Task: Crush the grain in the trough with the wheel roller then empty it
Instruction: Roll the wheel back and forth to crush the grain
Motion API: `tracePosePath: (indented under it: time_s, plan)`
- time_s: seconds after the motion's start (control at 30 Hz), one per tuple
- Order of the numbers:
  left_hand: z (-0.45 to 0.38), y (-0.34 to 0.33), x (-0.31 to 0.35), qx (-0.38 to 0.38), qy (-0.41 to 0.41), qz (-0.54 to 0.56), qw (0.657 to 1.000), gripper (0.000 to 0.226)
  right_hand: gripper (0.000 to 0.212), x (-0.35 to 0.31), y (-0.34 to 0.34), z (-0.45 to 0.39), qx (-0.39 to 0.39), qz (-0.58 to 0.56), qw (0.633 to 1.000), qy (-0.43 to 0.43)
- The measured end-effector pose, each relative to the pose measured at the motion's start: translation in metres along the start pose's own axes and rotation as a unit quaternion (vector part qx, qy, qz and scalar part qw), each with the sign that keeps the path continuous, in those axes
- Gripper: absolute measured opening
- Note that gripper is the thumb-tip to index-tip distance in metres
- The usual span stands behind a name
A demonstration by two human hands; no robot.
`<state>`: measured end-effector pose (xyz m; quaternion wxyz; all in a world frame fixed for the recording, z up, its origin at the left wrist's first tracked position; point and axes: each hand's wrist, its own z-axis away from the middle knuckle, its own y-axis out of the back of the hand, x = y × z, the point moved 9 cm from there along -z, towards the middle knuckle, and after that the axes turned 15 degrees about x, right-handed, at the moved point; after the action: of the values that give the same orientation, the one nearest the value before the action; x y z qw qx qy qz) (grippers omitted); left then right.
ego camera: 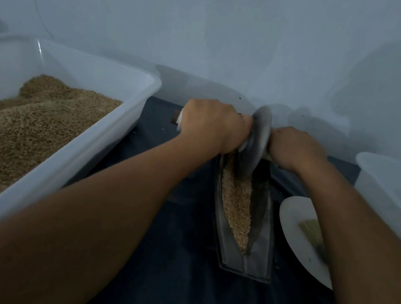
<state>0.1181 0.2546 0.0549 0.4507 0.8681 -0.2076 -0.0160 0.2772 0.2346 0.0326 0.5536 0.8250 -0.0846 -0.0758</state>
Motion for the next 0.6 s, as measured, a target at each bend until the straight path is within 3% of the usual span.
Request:
tracePosePath:
  time_s: [0.6]
  plan:
    - [0.024, 0.006, -0.002, 0.009, -0.011, -0.026, 1.000, 0.059, 0.047, 0.001, 0.014, 0.029, 0.096, -0.018, 0.995, -0.025]
